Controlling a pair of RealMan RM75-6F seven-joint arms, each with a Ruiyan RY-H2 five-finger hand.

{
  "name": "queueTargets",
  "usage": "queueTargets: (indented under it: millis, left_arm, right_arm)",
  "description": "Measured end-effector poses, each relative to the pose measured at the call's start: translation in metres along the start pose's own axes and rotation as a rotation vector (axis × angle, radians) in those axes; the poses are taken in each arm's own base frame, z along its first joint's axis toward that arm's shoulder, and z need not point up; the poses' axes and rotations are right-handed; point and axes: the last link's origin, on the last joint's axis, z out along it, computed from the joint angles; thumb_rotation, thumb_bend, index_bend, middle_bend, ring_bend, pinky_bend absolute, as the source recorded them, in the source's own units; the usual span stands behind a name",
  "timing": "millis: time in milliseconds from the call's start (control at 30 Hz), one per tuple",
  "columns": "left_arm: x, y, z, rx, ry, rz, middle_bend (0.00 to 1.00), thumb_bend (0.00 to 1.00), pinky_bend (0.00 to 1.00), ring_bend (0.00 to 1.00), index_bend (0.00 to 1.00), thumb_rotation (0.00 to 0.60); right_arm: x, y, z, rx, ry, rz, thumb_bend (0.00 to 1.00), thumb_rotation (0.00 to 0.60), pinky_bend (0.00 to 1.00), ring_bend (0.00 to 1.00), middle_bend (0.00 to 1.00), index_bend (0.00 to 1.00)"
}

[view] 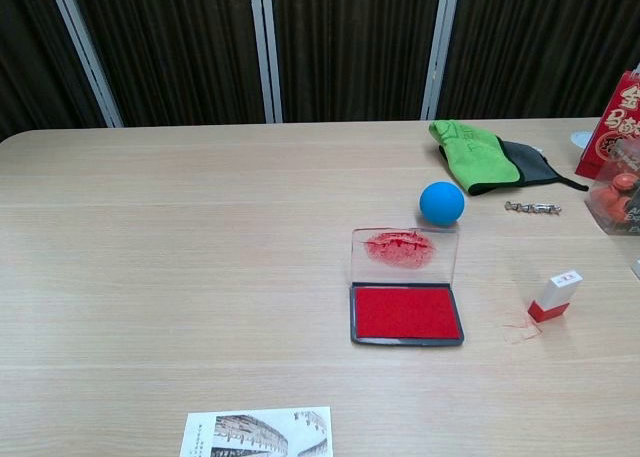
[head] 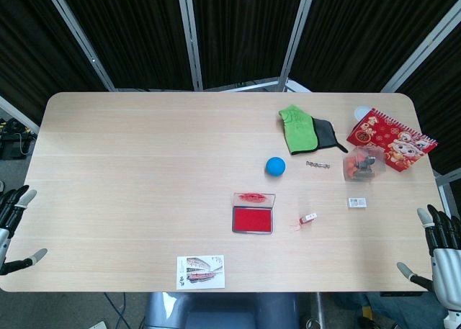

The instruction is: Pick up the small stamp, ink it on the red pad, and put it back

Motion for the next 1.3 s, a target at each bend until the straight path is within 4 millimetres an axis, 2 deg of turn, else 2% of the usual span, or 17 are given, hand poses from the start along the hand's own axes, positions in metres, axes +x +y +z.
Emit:
queueTargets:
  millis: [267, 333, 400, 467, 500, 667, 867, 1000, 1133, 1300]
  left_arm:
    - [0.0, -0.001, 0.001, 0.008, -0.002, -0.003, 0.0, 0.0, 0.0, 0.0, 0.0, 0.6]
    - [0.0, -0.001, 0.001, 0.008, -0.001, -0.002, 0.0, 0.0, 0.0, 0.0, 0.0, 0.6]
    - [-0.001, -0.001, 0.002, 0.009, -0.003, 0.003, 0.0, 0.0, 0.0, 0.0, 0.0, 0.6]
    - [-0.002, -0.001, 0.003, 0.011, -0.009, 0.007, 0.0, 0.0, 0.0, 0.0, 0.0, 0.6]
    - [-0.004, -0.001, 0.003, 0.014, -0.013, 0.01, 0.0, 0.0, 0.0, 0.0, 0.0, 0.6]
    - [-0.011, -0.003, 0.012, 0.041, -0.034, 0.035, 0.0, 0.0, 0.0, 0.0, 0.0, 0.6]
    - [-0.019, -0.005, 0.022, 0.088, -0.049, 0.064, 0.0, 0.0, 0.0, 0.0, 0.0, 0.6]
    - [-0.023, -0.005, 0.028, 0.105, -0.06, 0.078, 0.0, 0.0, 0.0, 0.0, 0.0, 0.6]
    - [-0.029, -0.005, 0.032, 0.12, -0.075, 0.093, 0.0, 0.0, 0.0, 0.0, 0.0, 0.6]
    - [-0.033, -0.005, 0.036, 0.131, -0.083, 0.105, 0.0, 0.0, 0.0, 0.0, 0.0, 0.6]
  right_arm:
    - [-0.003, -0.001, 0.002, 0.004, -0.01, -0.002, 0.0, 0.6, 0.01, 0.0, 0.0, 0.0]
    - [-0.004, -0.001, 0.004, 0.012, -0.012, -0.007, 0.0, 0.6, 0.18, 0.02, 0.0, 0.0]
    - [-0.007, -0.001, 0.008, 0.023, -0.013, -0.014, 0.0, 0.6, 0.59, 0.2, 0.0, 0.0]
    - [-0.009, -0.002, 0.014, 0.039, -0.003, -0.02, 0.0, 0.6, 0.78, 0.38, 0.0, 0.0]
    - [-0.012, -0.002, 0.019, 0.055, 0.004, -0.026, 0.0, 0.6, 0.82, 0.44, 0.0, 0.0]
    - [-0.029, -0.003, 0.048, 0.141, -0.016, -0.093, 0.0, 0.6, 0.87, 0.55, 0.0, 0.02]
    - [-0.054, -0.023, 0.09, 0.288, -0.116, -0.129, 0.0, 0.6, 0.91, 0.59, 0.0, 0.09]
    - [-0.071, -0.041, 0.117, 0.382, -0.19, -0.135, 0.0, 0.6, 0.94, 0.62, 0.1, 0.14]
    - [-0.088, -0.054, 0.134, 0.435, -0.246, -0.131, 0.02, 0.6, 0.96, 0.64, 0.15, 0.19]
    - [-0.109, -0.064, 0.144, 0.477, -0.279, -0.14, 0.12, 0.6, 0.97, 0.65, 0.2, 0.25]
